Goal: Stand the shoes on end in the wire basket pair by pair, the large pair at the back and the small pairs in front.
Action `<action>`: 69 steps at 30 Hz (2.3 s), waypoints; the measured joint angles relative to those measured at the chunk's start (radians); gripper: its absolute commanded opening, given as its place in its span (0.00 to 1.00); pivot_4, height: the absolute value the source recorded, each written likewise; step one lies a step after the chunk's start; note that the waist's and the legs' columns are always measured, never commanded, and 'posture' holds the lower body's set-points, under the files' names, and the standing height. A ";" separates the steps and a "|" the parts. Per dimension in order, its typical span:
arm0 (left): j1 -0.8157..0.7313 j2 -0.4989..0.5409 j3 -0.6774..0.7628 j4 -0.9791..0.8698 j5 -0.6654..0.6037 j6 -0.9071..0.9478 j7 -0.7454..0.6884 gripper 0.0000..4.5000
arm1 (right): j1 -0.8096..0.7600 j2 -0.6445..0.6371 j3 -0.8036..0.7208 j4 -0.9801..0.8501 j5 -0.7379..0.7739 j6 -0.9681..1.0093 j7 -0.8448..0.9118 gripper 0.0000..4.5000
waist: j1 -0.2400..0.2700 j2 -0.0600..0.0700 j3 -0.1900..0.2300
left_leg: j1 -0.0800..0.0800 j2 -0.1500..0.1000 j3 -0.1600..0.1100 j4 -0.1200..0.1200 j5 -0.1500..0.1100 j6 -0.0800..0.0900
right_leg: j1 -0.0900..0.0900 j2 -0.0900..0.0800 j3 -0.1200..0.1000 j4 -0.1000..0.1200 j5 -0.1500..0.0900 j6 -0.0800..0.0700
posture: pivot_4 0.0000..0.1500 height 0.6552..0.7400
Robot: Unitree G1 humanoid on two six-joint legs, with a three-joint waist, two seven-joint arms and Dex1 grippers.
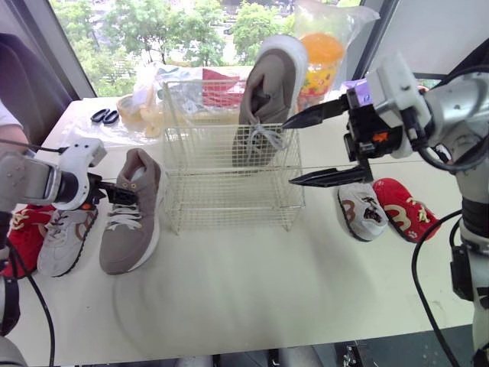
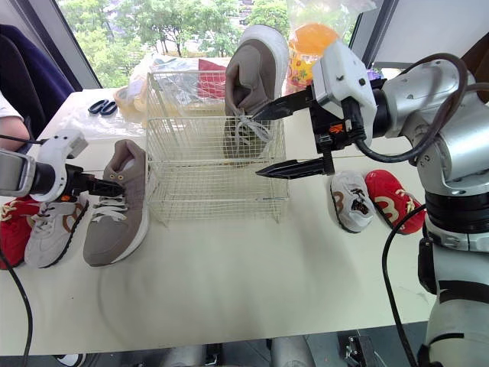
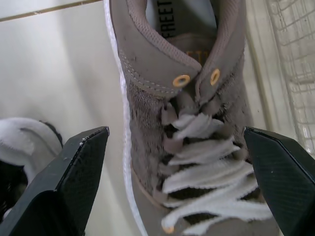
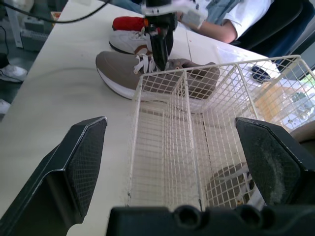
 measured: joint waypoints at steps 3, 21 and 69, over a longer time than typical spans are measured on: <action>-0.006 -0.016 -0.015 0.042 0.040 -0.034 -0.021 1.00 | 0.003 -0.001 0.000 -0.015 0.013 0.008 -0.020 0.99 | 0.000 0.000 0.000 | 0.000 0.000 0.000 0.000 0.000 0.000 | 0.000 0.000 0.000 0.000 0.000 0.001 | 1.00 1.00; -0.044 -0.103 0.039 0.137 0.123 0.016 -0.067 0.05 | 0.010 0.001 0.015 -0.016 0.030 0.003 -0.076 1.00 | 0.000 0.000 0.000 | 0.000 0.000 0.000 0.001 0.000 0.000 | 0.000 0.000 0.000 0.000 0.002 0.003 | 1.00 1.00; -0.207 -0.881 0.216 -0.300 0.470 -1.237 0.448 0.05 | 0.096 -0.014 -0.008 -0.094 0.070 0.040 -0.255 1.00 | 0.024 -0.012 0.007 | -0.001 -0.001 0.001 0.002 0.000 0.000 | 0.001 -0.001 0.001 -0.001 0.004 0.005 | 1.00 1.00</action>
